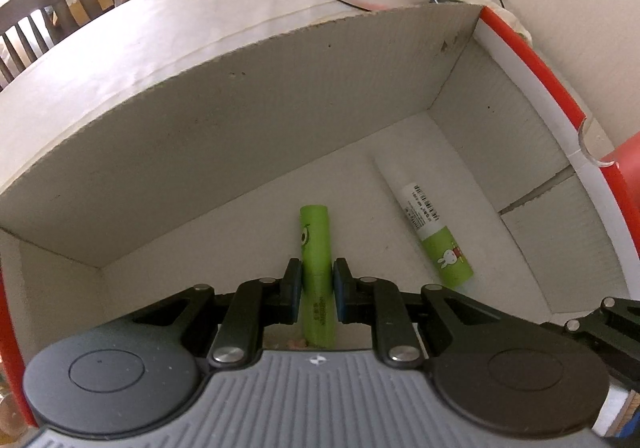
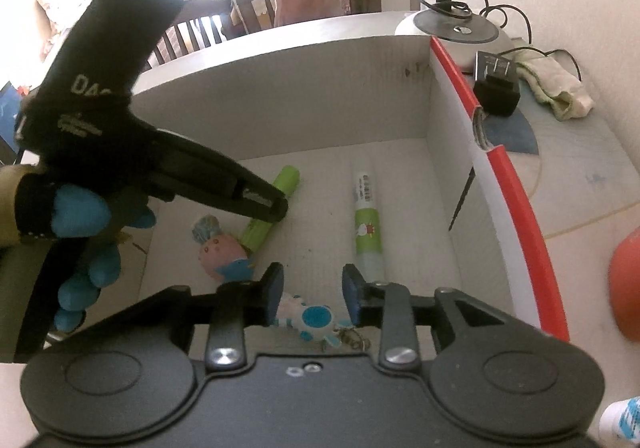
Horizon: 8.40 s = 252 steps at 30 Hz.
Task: Organize rigid objects
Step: 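Carry both items into the red box and open both grippers, then lift both grippers out of the box and move back over the table, then grasp the grey correction tape with the left gripper while right grasps the teal sharpener, then carry both items over the red box and lower them inside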
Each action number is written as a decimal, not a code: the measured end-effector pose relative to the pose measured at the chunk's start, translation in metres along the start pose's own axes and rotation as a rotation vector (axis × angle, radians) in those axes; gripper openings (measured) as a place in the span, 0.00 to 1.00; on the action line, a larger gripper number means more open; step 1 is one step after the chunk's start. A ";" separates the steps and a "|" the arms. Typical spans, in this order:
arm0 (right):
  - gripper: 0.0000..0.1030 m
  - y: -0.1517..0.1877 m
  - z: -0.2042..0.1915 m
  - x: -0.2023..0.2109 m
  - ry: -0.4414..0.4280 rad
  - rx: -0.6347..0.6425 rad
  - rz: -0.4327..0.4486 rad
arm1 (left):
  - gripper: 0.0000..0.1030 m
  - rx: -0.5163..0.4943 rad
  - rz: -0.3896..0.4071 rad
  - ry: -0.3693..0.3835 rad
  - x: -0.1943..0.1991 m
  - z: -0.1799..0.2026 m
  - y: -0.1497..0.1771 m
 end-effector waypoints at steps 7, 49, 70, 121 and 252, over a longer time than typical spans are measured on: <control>0.39 0.000 -0.001 0.008 0.002 -0.017 0.016 | 0.16 0.005 0.027 -0.022 0.016 -0.001 0.001; 0.82 0.011 -0.092 0.107 -0.194 0.142 0.195 | 0.17 0.058 0.283 0.035 0.173 -0.027 0.096; 0.82 0.050 -0.225 0.119 -0.273 0.262 0.186 | 0.26 0.170 0.381 -0.039 0.249 -0.114 0.204; 0.74 0.076 -0.328 -0.071 0.017 0.121 -0.094 | 0.99 0.403 0.333 -0.214 0.159 -0.325 0.341; 0.35 -0.009 0.001 0.020 0.060 -0.046 0.013 | 0.48 0.089 0.423 0.028 0.171 -0.042 0.031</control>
Point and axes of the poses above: each gripper's, at about its wrist camera, not at the fingertips, and x roughly against the way its jaws point, z to its right, y to its underside, the point moved 9 cm from there along -x, roughly the way its jaws point, and after that the axes turned 3 degrees about -x, right-handed, at the moved point
